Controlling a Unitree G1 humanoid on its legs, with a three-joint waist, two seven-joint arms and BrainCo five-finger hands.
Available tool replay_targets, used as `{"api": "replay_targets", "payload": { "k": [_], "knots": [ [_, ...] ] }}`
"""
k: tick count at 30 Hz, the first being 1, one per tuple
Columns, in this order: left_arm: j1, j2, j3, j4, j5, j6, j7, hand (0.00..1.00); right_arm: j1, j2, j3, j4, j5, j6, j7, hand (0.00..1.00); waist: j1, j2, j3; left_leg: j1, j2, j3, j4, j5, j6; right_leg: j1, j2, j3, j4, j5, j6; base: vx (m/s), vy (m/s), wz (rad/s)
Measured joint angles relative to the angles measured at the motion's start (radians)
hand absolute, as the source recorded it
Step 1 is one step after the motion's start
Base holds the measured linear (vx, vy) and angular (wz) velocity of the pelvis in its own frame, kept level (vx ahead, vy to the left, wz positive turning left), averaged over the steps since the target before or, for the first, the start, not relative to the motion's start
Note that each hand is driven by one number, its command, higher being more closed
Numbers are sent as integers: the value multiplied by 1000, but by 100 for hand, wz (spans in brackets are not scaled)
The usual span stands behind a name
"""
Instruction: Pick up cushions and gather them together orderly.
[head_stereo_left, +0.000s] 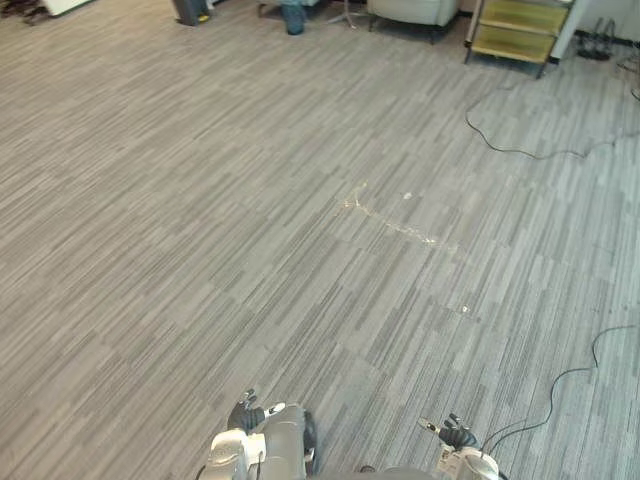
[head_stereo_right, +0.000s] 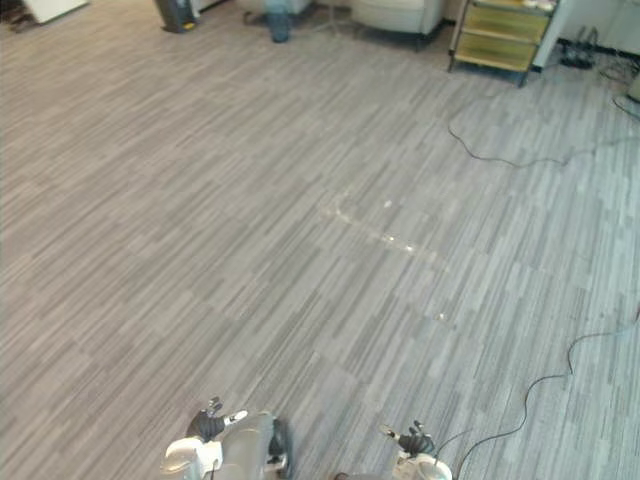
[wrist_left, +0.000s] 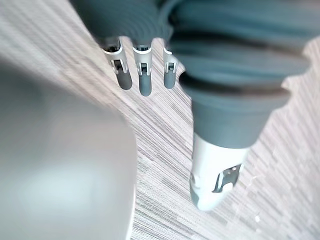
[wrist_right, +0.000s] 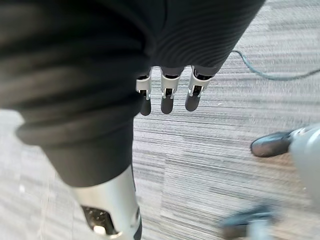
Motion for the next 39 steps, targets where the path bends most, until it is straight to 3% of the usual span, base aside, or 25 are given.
{"api": "replay_targets", "payload": {
  "k": [2, 3, 4, 5, 8, 9, 11, 14, 15, 16, 17, 18, 20, 21, 22, 24, 25, 28, 29, 30, 31, 33, 35, 36, 39],
  "knots": [
    [-4, 17, 3, -2, -1, 0, 0, 0, 9, 28, -9, -15, -1, -2, 0, 0, -7, -44, -14, 9, -22, 17, 62, -22, 54, -35, -41, 25, 150, -37, 27, 706, 58, -64],
    [-2, 24, 3, 1, -3, -1, 1, 0, 13, 42, -12, -15, -1, -2, 0, 0, -2, -64, -17, 44, -17, 52, 72, -59, 54, -100, -49, 28, 321, -39, 57, 683, 49, -58],
    [-4, 31, 2, 1, -2, 0, 1, 0, 13, 53, -18, -15, -2, -2, 1, 0, -1, -74, -15, 76, -22, 61, 70, -86, 58, -152, -56, 22, 468, -20, 119, 636, 82, -51],
    [-7, 39, -5, 15, -2, 10, 2, 0, 17, 71, -28, -14, -2, -1, 1, 0, -18, -79, -12, 149, -28, 57, 60, -136, 62, -253, -90, -11, 733, 50, 230, 492, 69, -24],
    [-9, 35, -48, 37, -1, 19, 4, 0, 48, 65, -34, -52, -3, -1, 3, 0, -29, -64, -11, 351, -27, 52, -24, -177, 66, -324, -158, -156, 849, -28, 141, 661, 46, -1],
    [-17, 23, -57, 44, -1, 19, 4, 0, 52, 58, -31, -55, -3, -3, 5, 0, -33, -46, -11, 438, -9, 49, -90, -178, 67, -362, -173, -242, 776, -56, 108, 564, -49, 8],
    [-31, 12, -71, 53, 2, 19, 2, 0, 44, 50, -27, -55, -3, -4, 5, 0, -37, -31, -17, 501, 24, 45, -149, -180, 65, -435, -159, -307, 613, -52, 106, 588, -87, 14],
    [-40, 7, -79, 64, 10, 21, 1, 0, 24, 45, -26, -46, -3, -4, 4, 0, -66, -26, -15, 581, 80, 48, -201, -232, 19, -552, -118, -304, 306, 112, 101, 492, -162, 9],
    [-31, 7, -78, 74, 11, 26, 1, 0, 28, 47, -26, -44, -2, -2, 5, 0, -74, -36, -15, 621, 85, 48, -200, -268, 6, -570, -104, -251, 194, 204, 112, 565, -291, 6],
    [-23, 8, -73, 83, 11, 29, 2, 0, 32, 40, -29, -45, -2, -2, 4, 0, -82, -37, -16, 657, 89, 38, -189, -307, -3, -573, -99, -208, 195, 286, 120, 694, -369, 13],
    [-23, 8, -69, 86, 11, 31, 2, 0, 33, 33, -28, -45, -2, -2, 4, 0, -87, -29, -19, 668, 100, 23, -173, -324, -4, -578, -89, -193, 232, 320, 108, 587, -338, 27],
    [-21, -6, -65, 94, 12, 31, 2, 0, 34, 15, -42, -43, -4, -1, 5, 0, -91, -1, -34, 646, 133, -7, -66, -340, -6, -587, -67, -201, 321, 262, 67, 599, -361, 33],
    [-25, -35, -11, 88, 20, 31, 0, 0, 41, 16, -68, -49, -5, -1, 5, 0, -94, 33, -42, 516, 175, -45, 237, -315, -35, -551, -46, -237, 328, 211, 39, 571, -365, 28],
    [-21, -63, 44, 70, 20, 32, 1, 0, 46, 11, -65, -64, -3, 0, 3, 0, -87, 55, -24, 389, 217, -62, 531, -200, -44, -492, -16, -240, 323, 169, 12, 553, -328, 9],
    [-11, -70, 62, 44, 20, 33, 1, 0, 52, 16, -57, -75, -2, 1, 2, 0, -76, 59, -13, 313, 255, -64, 724, -193, -50, -429, 7, -248, 316, 139, -11, 556, -296, -2],
    [-11, -65, 62, 12, 20, 31, 1, 0, 56, 27, -38, -90, 0, 0, 3, 0, -68, 44, 7, 247, 268, -49, 852, -210, -65, -317, 18, -245, 288, 103, -27, 527, -242, -8],
    [-10, -57, 50, -4, 20, 30, 2, 0, 52, 36, -28, -91, 11, 0, 1, 0, -66, 21, 6, 188, 256, -17, 838, -226, -58, -238, 18, -238, 234, 90, -29, 576, -282, -7],
    [-13, -54, 29, -31, 19, 16, 1, 0, 32, 51, -33, -87, 37, -1, 1, 0, -45, 2, 3, 89, 196, 61, 556, -260, -34, -131, 12, -209, 134, 84, -17, 515, -170, -23],
    [-20, -55, 16, -30, 20, 13, 1, 0, 19, 51, -44, -85, 37, -1, 1, 0, -34, 1, 2, 75, 147, 71, 350, -246, -37, -102, 0, -194, 104, 75, -2, 485, -30, -40],
    [-22, -57, -1, -29, 19, 10, 1, 0, 13, 49, -48, -78, 37, -1, 0, 0, -21, 6, 0, 75, 94, 72, 98, -174, -46, -66, -5, -171, 60, 66, 12, 471, 0, -50],
    [-22, -57, -16, -29, 19, 9, 1, 0, 12, 45, -46, -69, 36, -1, 0, 0, -11, 13, -5, 72, 76, 69, -25, -122, -44, -43, 1, -153, 33, 55, 28, 481, 59, -56],
    [-22, -37, -28, -26, 18, 9, 1, 0, 7, 56, -46, -48, 35, 0, 1, 0, -1, -9, -23, 46, 44, 44, 24, -14, 12, -17, -17, -110, 45, -7, 60, 616, 112, -55],
    [-28, -28, -28, -22, 18, 11, 0, 0, 15, 66, -44, -47, 30, 0, 0, 0, -6, -39, -47, 31, 25, 61, 87, -38, 35, -28, -51, -87, 104, -43, 83, 599, 75, -30],
    [-28, -25, -30, -15, 18, 11, 2, 0, 30, 61, -44, -41, 26, 0, 2, 0, -6, -56, -58, 56, 15, 79, 114, -81, 45, -94, -72, -41, 279, -42, 93, 649, 105, -19],
    [-37, -5, -52, 14, 17, 18, 1, 0, 56, 78, -47, -43, 4, 0, 3, 0, -23, -84, -50, 196, -22, 73, 103, -186, 60, -263, -112, -14, 802, 67, 240, 623, 94, 2]
  ]
}}
